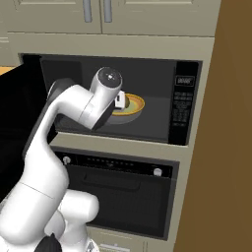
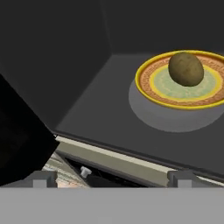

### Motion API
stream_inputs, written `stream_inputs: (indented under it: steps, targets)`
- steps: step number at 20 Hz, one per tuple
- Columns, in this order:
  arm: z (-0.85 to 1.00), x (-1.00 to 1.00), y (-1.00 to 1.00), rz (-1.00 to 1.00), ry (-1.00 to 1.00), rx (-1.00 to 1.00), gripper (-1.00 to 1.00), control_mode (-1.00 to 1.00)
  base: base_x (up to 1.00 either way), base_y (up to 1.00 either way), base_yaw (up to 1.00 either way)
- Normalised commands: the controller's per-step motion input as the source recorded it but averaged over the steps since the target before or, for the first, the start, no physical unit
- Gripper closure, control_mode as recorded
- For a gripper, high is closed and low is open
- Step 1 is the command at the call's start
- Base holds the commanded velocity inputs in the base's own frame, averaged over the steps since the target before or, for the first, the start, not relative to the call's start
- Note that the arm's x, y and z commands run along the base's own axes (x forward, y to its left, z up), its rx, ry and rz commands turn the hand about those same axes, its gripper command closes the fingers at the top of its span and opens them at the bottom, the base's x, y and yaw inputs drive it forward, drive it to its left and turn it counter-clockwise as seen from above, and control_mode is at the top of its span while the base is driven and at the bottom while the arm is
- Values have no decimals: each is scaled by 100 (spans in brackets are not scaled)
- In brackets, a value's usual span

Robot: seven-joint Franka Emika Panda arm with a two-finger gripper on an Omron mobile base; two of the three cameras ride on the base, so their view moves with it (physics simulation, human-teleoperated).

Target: Retrieve the reheated potato from the microwave, then place the potato, cheese, and condiment on the cutting board.

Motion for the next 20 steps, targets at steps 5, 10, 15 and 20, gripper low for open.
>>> stream_inputs:
  steps: [5,10,15,20]
  targets:
    - [-6,46,-22,0,-1,0,-100,-100,0,0,0]
    - [-13,37,-12,0,-10,-1,-100,-100,0,0,0]
    - [-16,33,0,0,-15,-5,-100,-100,0,0,0]
    - [-6,34,-1,0,-3,-1,-100,-100,0,0,0]
